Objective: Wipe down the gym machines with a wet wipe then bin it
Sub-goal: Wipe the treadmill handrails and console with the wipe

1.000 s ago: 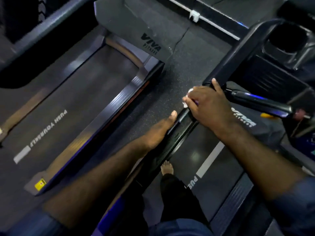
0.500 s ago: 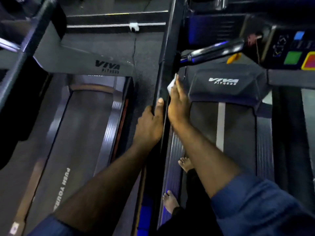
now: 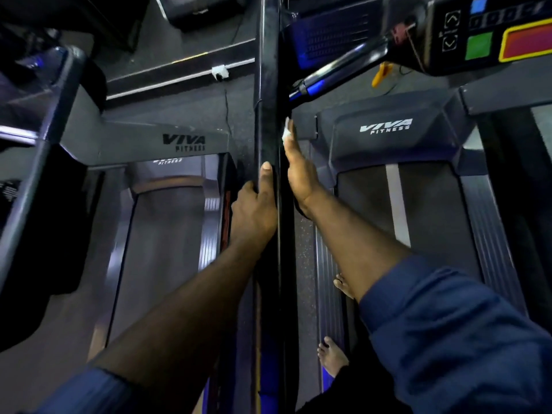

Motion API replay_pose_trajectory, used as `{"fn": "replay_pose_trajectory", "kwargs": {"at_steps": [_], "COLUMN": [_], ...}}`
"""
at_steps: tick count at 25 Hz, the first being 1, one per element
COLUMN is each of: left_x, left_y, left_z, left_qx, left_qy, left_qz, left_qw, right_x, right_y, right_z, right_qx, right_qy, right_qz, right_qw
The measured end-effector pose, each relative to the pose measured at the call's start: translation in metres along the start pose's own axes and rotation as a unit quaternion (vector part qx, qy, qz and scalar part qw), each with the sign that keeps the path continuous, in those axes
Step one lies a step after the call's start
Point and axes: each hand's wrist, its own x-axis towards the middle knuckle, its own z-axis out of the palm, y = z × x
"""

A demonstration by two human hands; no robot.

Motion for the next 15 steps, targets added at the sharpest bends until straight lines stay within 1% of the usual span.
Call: {"fn": "replay_pose_trajectory", "kwargs": {"at_steps": [2, 5, 6, 8, 10, 11, 13, 14, 15], "left_x": [-0.003, -0.004, -0.003, 0.000, 0.000, -0.001, -0.003, -0.005, -0.006], "left_y": [0.003, 0.000, 0.000, -0.002, -0.002, 0.000, 0.002, 0.003, 0.003], "left_z": [-0.002, -0.001, -0.001, 0.000, 0.000, -0.001, -0.002, -0.004, -0.005], "left_qx": [0.001, -0.006, -0.012, -0.014, -0.014, -0.015, -0.014, -0.014, -0.013], "left_qy": [-0.010, -0.015, -0.014, -0.011, -0.012, -0.015, -0.025, -0.030, -0.035], "left_qz": [0.001, 0.017, 0.020, 0.020, 0.014, 0.012, 0.009, 0.007, 0.005], "left_qw": [1.000, 1.000, 1.000, 1.000, 1.000, 1.000, 1.000, 0.999, 0.999], "right_x": [-0.040, -0.121, -0.121, -0.086, -0.052, -0.049, -0.079, -0.109, -0.136], "right_y": [0.006, 0.028, 0.030, 0.024, 0.009, 0.012, 0.029, 0.035, 0.049], "right_z": [0.002, 0.011, 0.011, 0.008, 0.000, -0.002, 0.001, 0.006, 0.012], "right_qx": [-0.007, -0.001, -0.010, -0.020, -0.045, -0.045, -0.068, -0.059, -0.019], "right_qy": [-0.022, -0.031, -0.028, -0.048, -0.031, -0.014, 0.001, -0.009, -0.028], "right_qz": [0.033, 0.013, 0.001, 0.001, 0.026, 0.034, 0.060, 0.057, 0.048], "right_qw": [0.999, 0.999, 1.000, 0.999, 0.998, 0.998, 0.996, 0.997, 0.998]}}
